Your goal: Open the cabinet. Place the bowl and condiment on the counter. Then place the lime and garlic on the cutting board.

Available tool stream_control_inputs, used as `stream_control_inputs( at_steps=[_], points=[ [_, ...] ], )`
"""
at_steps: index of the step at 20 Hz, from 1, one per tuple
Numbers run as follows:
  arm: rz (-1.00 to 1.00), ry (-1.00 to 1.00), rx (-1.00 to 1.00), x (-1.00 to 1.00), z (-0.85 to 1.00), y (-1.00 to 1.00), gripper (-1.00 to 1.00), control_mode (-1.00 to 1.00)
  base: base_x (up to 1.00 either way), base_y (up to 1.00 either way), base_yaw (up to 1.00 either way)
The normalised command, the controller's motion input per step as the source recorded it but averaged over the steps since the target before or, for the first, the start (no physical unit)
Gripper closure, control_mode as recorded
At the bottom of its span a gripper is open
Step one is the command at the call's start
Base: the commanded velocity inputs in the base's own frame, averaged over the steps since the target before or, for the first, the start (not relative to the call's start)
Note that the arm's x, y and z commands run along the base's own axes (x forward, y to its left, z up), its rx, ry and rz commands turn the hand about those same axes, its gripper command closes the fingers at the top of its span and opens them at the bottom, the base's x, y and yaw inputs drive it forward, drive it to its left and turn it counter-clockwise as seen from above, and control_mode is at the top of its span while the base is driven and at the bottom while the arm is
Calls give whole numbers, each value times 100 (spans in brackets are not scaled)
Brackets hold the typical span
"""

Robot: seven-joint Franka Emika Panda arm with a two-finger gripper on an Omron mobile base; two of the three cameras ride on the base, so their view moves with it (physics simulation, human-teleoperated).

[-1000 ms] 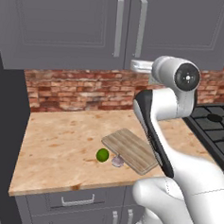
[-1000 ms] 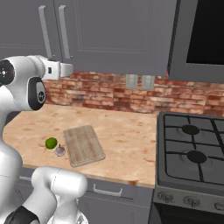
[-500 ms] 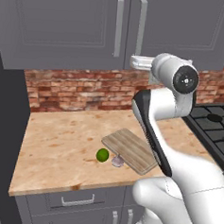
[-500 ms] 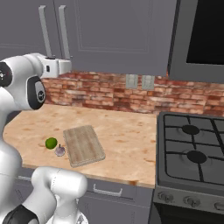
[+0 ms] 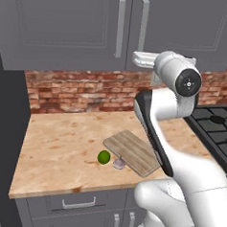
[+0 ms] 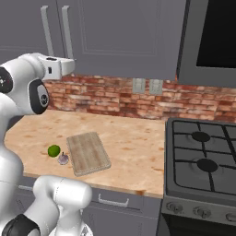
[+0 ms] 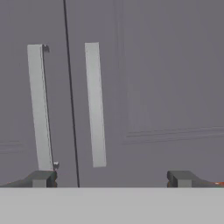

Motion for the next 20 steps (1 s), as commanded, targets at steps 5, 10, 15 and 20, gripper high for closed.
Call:
stream_control_inputs(
  at_steps=[5,10,15,20],
  points=[
    [0,-1,0,10,8,0,-100,-100,0,0,0],
    [-1,9,-1,25,0,4,-100,-100,0,0,0],
    [0,3,-3,41,0,4,-100,-100,0,0,0],
    [0,0,-3,47,8,13,-100,-100,0,0,0]
  ],
)
